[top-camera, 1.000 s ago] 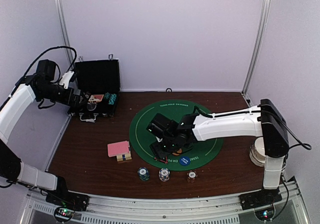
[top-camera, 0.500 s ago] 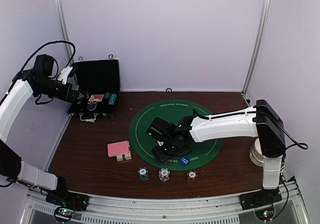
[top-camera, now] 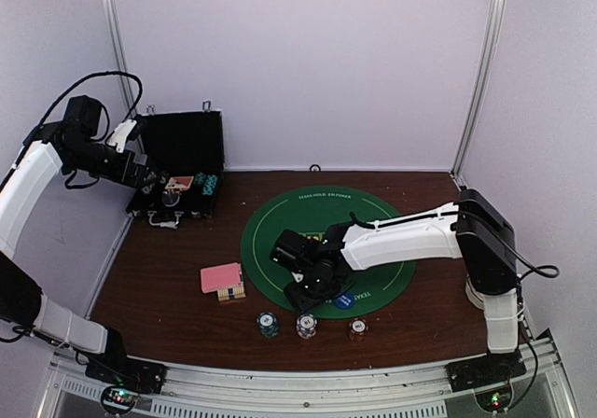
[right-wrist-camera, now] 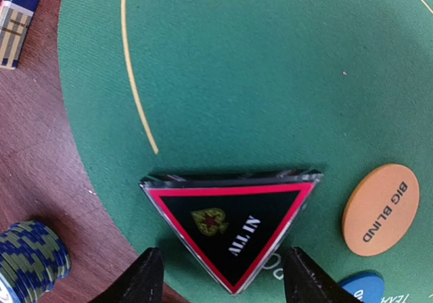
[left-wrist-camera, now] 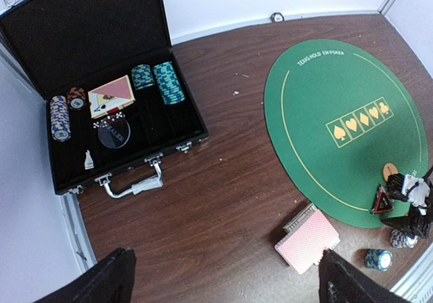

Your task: Distribute texas hold em gaming equipment

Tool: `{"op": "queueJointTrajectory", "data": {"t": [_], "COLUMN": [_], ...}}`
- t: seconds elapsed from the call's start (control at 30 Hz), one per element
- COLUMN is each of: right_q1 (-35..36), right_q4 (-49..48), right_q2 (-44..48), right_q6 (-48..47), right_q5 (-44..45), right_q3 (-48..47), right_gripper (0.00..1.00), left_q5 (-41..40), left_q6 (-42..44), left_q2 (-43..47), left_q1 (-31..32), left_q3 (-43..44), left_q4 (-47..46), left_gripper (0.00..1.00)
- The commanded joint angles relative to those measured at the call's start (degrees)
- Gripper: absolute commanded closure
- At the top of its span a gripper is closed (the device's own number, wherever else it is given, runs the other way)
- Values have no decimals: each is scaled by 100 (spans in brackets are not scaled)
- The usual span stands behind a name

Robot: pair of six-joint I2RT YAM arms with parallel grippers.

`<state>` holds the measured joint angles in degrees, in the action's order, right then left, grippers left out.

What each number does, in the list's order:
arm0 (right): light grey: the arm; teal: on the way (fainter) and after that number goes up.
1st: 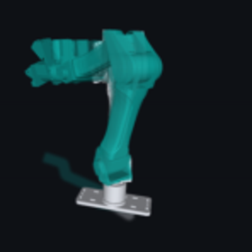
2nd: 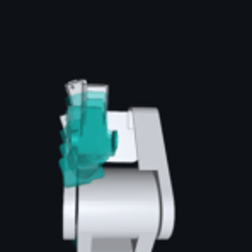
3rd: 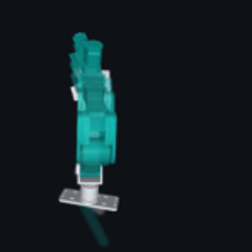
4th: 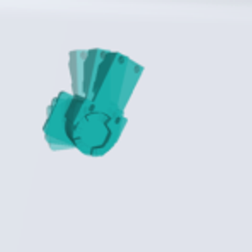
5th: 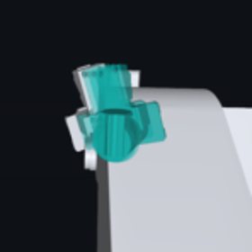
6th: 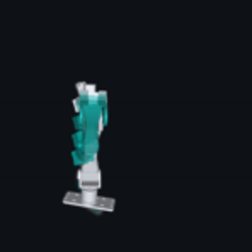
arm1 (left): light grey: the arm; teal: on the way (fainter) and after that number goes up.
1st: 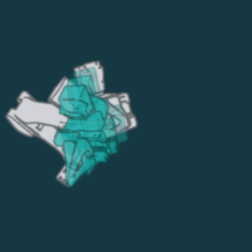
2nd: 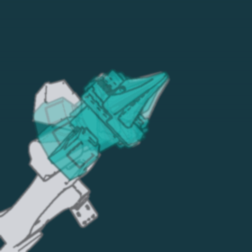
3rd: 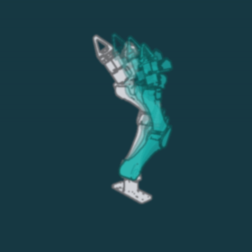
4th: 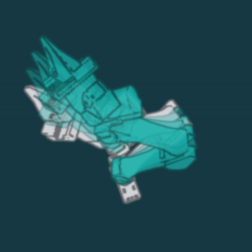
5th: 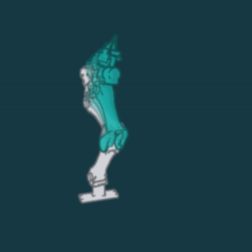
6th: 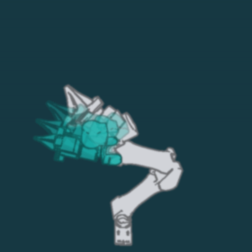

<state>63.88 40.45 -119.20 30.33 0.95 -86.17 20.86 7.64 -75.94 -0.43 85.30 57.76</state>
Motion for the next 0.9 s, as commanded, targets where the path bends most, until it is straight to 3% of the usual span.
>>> {"op": "queueJointTrajectory", "data": {"t": [0.0,0.17,0.4,0.87], "right_q1": [36,-24,-189,-515], "right_q4": [114,108,-20,272], "right_q2": [-228,-393,-589,-1707], "right_q6": [57,44,-47,-288], "right_q5": [-77,-78,-50,198], "right_q3": [-265,-461,-702,-2633], "right_gripper": [40,50,57,69], "left_q5": [103,78,23,66], "left_q6": [29,-18,22,-33], "left_q2": [91,130,190,167], "left_q1": [-50,-45,-45,-46], "left_q3": [140,93,132,115], "left_q4": [-4,-5,-9,-1], "left_gripper": [2,2,2,2]}}
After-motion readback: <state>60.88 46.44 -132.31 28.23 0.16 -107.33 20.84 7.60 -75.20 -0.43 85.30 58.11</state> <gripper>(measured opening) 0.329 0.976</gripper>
